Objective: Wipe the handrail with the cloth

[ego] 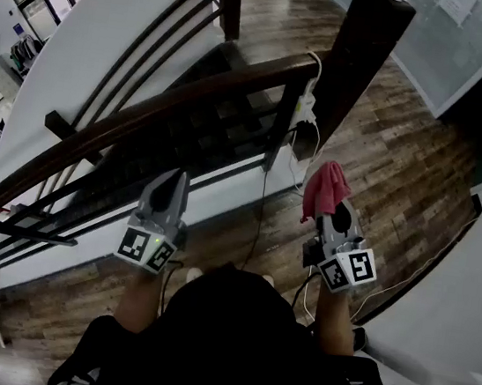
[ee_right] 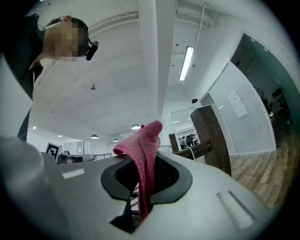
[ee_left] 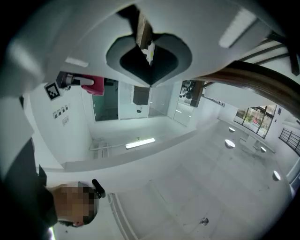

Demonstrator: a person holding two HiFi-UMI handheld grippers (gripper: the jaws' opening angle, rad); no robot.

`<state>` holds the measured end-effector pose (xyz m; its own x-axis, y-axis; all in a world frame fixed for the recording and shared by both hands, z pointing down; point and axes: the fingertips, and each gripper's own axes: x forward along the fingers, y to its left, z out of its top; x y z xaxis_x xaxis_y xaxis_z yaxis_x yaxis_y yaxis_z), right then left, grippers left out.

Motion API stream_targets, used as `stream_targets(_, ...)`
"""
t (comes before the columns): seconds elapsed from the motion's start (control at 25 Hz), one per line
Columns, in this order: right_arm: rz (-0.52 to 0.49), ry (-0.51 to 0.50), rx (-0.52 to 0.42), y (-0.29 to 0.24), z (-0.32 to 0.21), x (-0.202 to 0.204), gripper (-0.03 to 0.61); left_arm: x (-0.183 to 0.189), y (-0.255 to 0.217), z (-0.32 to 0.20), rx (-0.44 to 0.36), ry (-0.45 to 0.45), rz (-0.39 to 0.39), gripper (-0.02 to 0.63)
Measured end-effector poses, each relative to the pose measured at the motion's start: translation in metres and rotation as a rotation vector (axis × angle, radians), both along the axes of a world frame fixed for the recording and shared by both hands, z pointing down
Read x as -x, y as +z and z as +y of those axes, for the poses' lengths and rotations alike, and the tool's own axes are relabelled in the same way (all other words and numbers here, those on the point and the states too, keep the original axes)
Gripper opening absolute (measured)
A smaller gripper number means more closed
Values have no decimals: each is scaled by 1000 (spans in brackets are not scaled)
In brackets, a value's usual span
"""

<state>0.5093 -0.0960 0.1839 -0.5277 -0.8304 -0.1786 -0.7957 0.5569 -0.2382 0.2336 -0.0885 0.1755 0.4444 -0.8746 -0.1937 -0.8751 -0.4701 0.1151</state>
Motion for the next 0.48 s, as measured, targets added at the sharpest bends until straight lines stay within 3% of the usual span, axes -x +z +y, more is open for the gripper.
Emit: stream_targets(0.48,29,-39,8,-4,-5,46,41,32,-1,3,1,16,3,-2)
